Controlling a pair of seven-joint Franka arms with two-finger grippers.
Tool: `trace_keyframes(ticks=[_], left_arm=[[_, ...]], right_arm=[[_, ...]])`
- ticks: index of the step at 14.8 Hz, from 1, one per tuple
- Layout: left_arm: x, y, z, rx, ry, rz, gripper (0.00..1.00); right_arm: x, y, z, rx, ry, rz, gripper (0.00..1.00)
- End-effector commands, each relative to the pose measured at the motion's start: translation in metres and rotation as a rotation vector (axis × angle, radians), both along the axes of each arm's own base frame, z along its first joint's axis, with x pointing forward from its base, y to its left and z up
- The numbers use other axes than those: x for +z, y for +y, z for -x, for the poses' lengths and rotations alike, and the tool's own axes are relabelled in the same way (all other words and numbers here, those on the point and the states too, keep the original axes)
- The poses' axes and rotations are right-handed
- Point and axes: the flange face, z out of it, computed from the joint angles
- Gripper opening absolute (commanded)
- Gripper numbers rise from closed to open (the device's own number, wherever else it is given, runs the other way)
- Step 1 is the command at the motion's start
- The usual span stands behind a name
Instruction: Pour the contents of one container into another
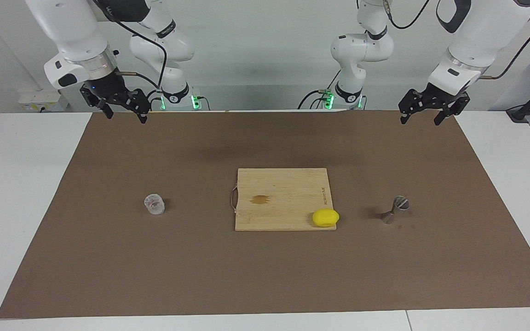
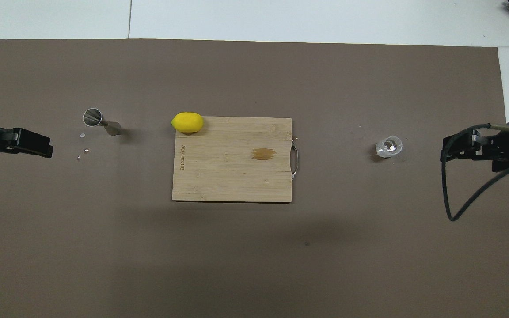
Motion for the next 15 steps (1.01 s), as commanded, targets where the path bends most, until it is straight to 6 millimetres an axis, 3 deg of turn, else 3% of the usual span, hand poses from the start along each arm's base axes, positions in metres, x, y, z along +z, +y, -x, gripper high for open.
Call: trace_keyframes(ticks=[1, 7, 10, 13, 15], left_arm=[[0.003, -0.002, -0.002, -0.006, 0.015, 0.009, 1.0], [-0.003, -0.002, -0.001, -0.012, 0.021, 0.009, 1.0], [-0.017, 0.011, 0.0, 0.018, 0.07, -0.003, 1.0], [-0.045, 0.014, -0.013, 0.075, 0.136, -0.017, 1.0], [-0.057, 0.029, -0.021, 0.219, 0.204, -0.003, 1.0]], right_arm=[[0.002, -0.001, 0.005, -0.012, -0.003, -0.012, 1.0], [0.002, -0.001, 0.005, -0.012, -0.003, -0.012, 1.0], [0.002, -0.001, 0.005, -0.012, -0.003, -0.012, 1.0], [0.002, -0.002, 0.005, -0.014, -0.003, -0.012, 1.0], [0.002, -0.002, 0.005, -0.014, -0.005, -0.012, 1.0]])
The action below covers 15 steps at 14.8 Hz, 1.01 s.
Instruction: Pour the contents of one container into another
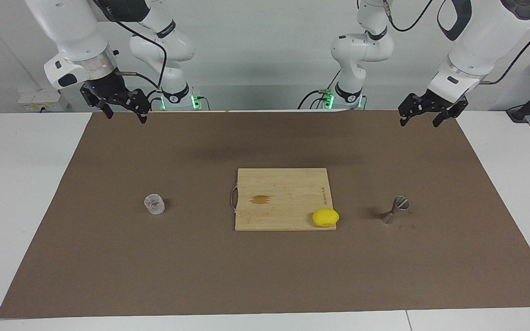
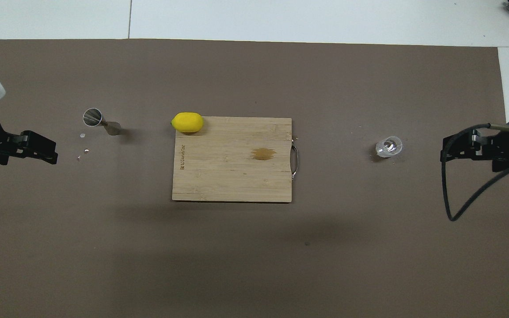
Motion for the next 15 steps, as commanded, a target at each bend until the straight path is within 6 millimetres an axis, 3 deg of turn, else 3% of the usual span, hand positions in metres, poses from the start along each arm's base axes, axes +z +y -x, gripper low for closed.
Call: trace_keyframes(ticks=[1, 6, 8, 10, 13, 15], left_arm=[[-0.023, 0.018, -0.014, 0.186, 0.111, 0.025, 1.0], [-0.049, 0.048, -0.035, 0.635, 0.218, 0.144, 1.0], [-0.051, 0.06, -0.04, 0.819, 0.24, 0.209, 1.0], [-0.051, 0.059, -0.046, 0.996, 0.272, 0.252, 1.0], [-0.066, 0.061, -0.054, 1.269, 0.346, 0.339, 1.0], [-0.072, 0.076, -0.061, 1.466, 0.391, 0.41, 1.0]], right_arm=[[0.002, -0.001, 0.005, -0.012, -0.003, -0.012, 1.0], [0.002, -0.001, 0.005, -0.012, -0.003, -0.012, 1.0], [0.002, -0.001, 0.005, -0.012, -0.003, -0.012, 1.0], [0.002, -0.001, 0.005, -0.012, -0.005, -0.012, 1.0], [0.002, -0.001, 0.005, -0.012, -0.003, -0.012, 1.0], [0.002, -0.001, 0.005, -0.012, -0.003, -0.012, 1.0]])
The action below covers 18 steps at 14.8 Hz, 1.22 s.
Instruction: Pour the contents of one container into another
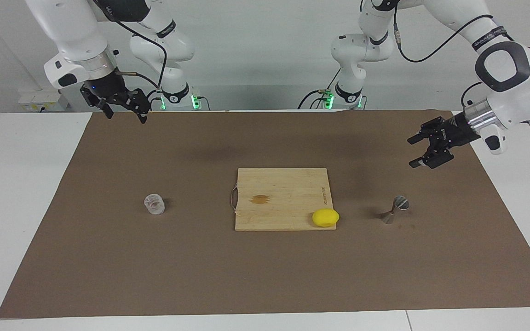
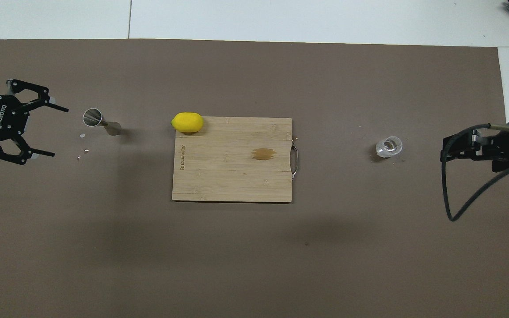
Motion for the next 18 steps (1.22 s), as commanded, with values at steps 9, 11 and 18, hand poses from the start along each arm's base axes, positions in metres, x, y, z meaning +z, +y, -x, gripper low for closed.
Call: trace_keyframes(ticks=[9, 11, 18], left_arm=[[-0.051, 0.06, -0.022, 0.626, 0.165, 0.291, 1.0], [-0.057, 0.07, -0.023, 0.666, 0.167, 0.323, 1.0], [-0.103, 0.105, -0.027, 0.818, 0.19, 0.405, 1.0]], right_arm=[[0.002, -0.001, 0.005, -0.012, -0.003, -0.012, 1.0], [0.002, -0.001, 0.005, -0.012, -0.003, -0.012, 1.0], [0.002, -0.002, 0.005, -0.014, -0.003, -0.012, 1.0]])
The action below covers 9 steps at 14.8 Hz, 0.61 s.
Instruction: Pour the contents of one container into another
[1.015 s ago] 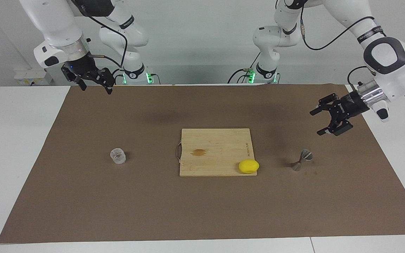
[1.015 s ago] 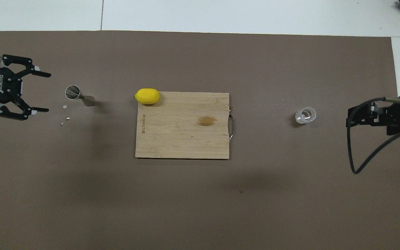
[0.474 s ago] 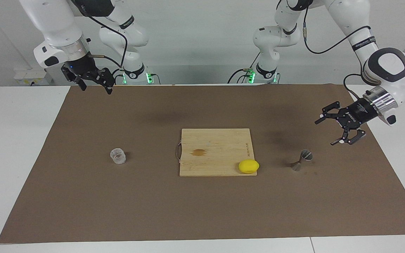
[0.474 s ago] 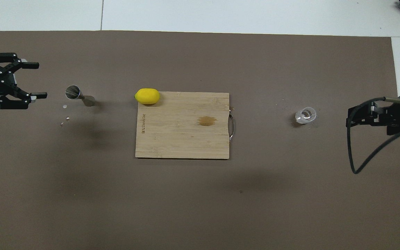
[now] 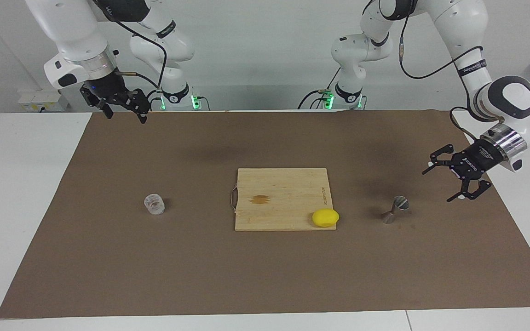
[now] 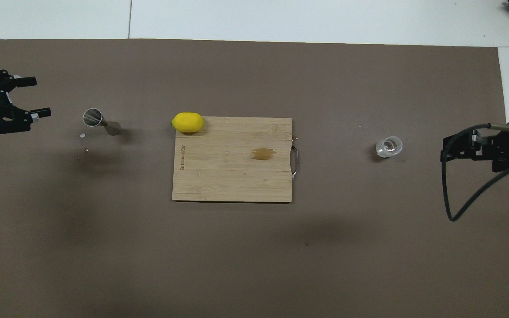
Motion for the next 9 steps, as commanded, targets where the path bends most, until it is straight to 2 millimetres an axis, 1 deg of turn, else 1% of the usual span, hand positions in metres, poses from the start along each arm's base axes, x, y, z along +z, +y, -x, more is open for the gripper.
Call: trace_keyframes(ticks=[1, 2, 3, 5, 7, 9], left_arm=[[-0.018, 0.005, -0.001, 0.04, 0.006, 0.013, 1.0], [-0.026, 0.003, 0.001, 0.008, -0.012, 0.004, 1.0], [-0.032, -0.005, 0.003, -0.044, -0.044, -0.007, 1.0], [-0.046, -0.014, 0.011, -0.142, -0.094, -0.009, 1.0], [-0.057, -0.02, 0.018, -0.208, -0.117, -0.001, 1.0], [-0.066, -0.021, 0.025, -0.223, -0.117, 0.002, 1.0]], right_arm=[[0.002, -0.001, 0.005, -0.012, -0.005, -0.012, 1.0], [0.002, -0.001, 0.005, -0.012, -0.003, -0.012, 1.0], [0.002, -0.001, 0.005, -0.012, -0.003, -0.012, 1.0], [0.002, -0.001, 0.005, -0.012, -0.003, -0.012, 1.0], [0.002, -0.001, 0.005, -0.012, -0.003, -0.012, 1.0], [0.002, -0.002, 0.005, -0.014, -0.003, -0.012, 1.0]])
